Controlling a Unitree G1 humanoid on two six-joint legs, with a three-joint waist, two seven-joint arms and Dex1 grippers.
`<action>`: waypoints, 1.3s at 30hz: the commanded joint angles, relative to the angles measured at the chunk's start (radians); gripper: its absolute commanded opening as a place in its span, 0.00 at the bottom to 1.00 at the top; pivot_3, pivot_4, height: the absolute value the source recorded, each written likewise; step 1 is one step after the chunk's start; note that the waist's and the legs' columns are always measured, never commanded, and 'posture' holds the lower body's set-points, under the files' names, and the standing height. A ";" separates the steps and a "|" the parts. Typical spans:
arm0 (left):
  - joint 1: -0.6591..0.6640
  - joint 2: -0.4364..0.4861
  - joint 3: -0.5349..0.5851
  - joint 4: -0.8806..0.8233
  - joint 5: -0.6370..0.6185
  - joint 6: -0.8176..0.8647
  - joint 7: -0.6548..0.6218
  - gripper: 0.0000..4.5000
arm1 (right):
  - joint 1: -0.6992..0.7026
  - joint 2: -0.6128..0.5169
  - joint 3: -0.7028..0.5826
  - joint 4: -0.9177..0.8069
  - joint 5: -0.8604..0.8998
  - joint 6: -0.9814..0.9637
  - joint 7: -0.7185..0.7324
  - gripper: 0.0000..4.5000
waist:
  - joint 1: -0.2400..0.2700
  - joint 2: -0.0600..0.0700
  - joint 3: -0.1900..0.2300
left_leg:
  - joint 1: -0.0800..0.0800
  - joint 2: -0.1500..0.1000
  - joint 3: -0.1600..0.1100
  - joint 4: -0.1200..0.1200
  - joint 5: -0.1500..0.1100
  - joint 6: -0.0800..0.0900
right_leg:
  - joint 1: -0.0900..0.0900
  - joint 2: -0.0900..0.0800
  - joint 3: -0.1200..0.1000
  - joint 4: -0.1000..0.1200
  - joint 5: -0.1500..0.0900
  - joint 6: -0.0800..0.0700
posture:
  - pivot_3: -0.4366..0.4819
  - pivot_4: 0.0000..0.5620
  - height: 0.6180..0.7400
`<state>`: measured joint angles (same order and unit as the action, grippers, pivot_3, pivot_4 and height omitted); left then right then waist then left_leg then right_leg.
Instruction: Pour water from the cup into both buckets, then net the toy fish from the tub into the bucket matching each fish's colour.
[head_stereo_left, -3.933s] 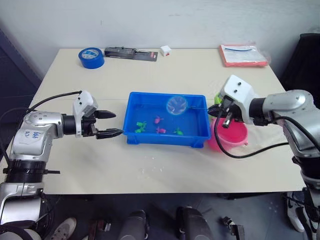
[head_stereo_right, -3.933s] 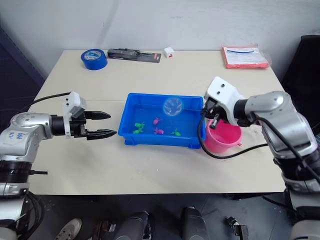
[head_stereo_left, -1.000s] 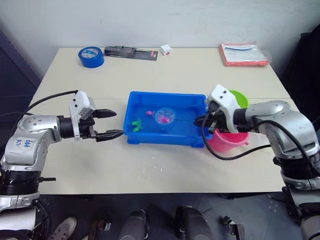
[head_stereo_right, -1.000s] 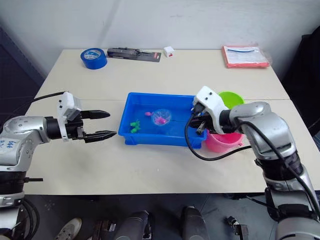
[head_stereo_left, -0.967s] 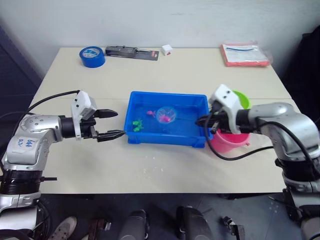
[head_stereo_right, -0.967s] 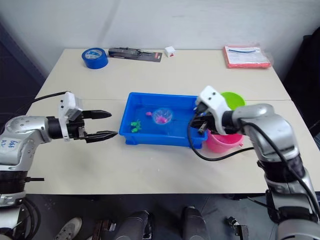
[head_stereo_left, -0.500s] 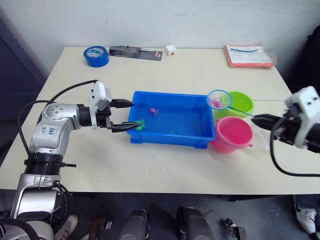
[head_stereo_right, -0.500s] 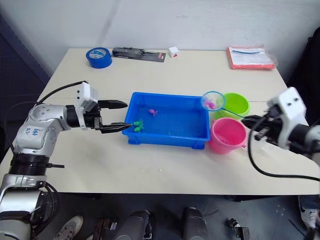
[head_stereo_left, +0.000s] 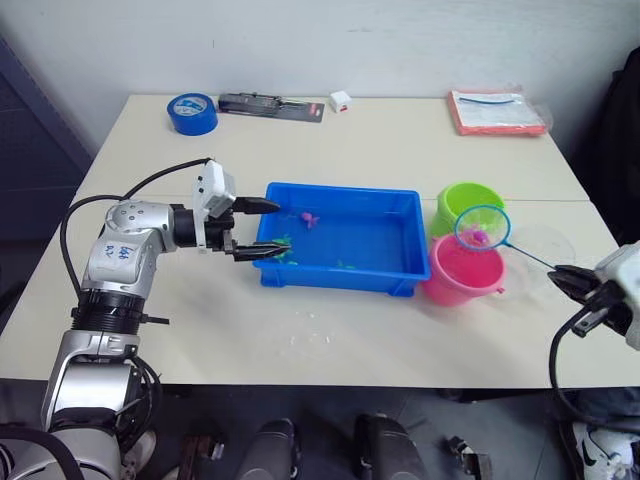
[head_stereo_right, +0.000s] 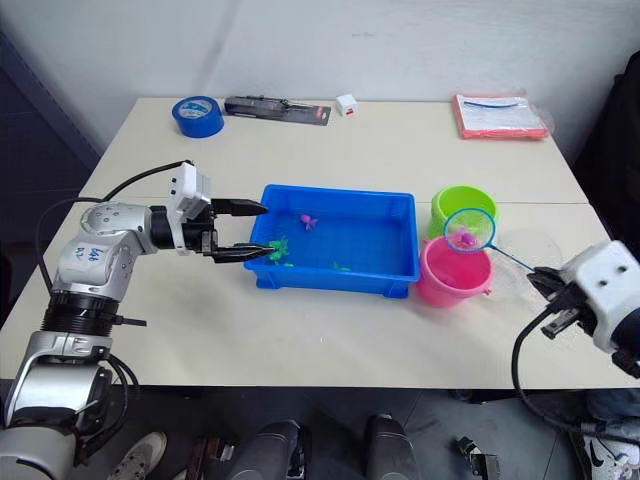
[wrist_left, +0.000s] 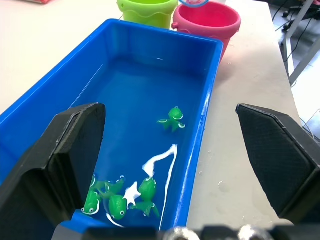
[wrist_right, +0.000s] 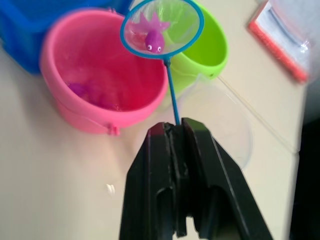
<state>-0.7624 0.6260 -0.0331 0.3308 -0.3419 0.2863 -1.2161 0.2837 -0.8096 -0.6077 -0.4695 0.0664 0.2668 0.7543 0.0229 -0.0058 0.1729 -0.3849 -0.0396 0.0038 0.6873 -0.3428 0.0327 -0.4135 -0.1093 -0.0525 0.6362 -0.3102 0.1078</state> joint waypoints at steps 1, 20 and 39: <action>-0.012 0.005 0.011 -0.003 0.002 -0.010 -0.008 1.00 | 0.029 0.028 0.000 0.074 -0.149 -0.268 -0.127 0.18 | 0.000 0.000 0.000 | 0.000 -0.001 0.000 0.000 0.000 0.000 | 0.000 0.000 0.000 0.000 0.000 0.000 | 0.48 0.27 0.98; 0.001 0.013 0.026 -0.035 -0.021 0.014 -0.051 1.00 | 0.156 -0.011 -0.053 0.391 -0.860 -1.030 -0.875 0.18 | -0.005 0.000 0.000 | 0.002 0.001 0.001 -0.001 0.000 0.000 | 0.001 0.001 0.003 -0.001 0.000 0.000 | 0.48 0.27 0.98; 0.013 0.020 0.032 -0.049 -0.022 0.025 -0.050 1.00 | 0.108 -0.107 0.033 0.342 -1.005 -0.962 -1.149 0.18 | -0.028 0.000 0.000 | 0.009 0.002 0.006 -0.005 0.000 0.000 | 0.005 0.003 0.006 -0.001 0.000 0.000 | 0.48 0.27 0.98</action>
<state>-0.7454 0.6356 -0.0184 0.3154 -0.3510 0.3154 -1.2628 0.4187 -0.8940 -0.5703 -0.0794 -1.0102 -0.6991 -0.4258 -0.0052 -0.0058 0.1730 -0.3755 -0.0378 0.0100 0.6822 -0.3424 0.0322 -0.4084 -0.1062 -0.0467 0.6349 -0.3104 0.1077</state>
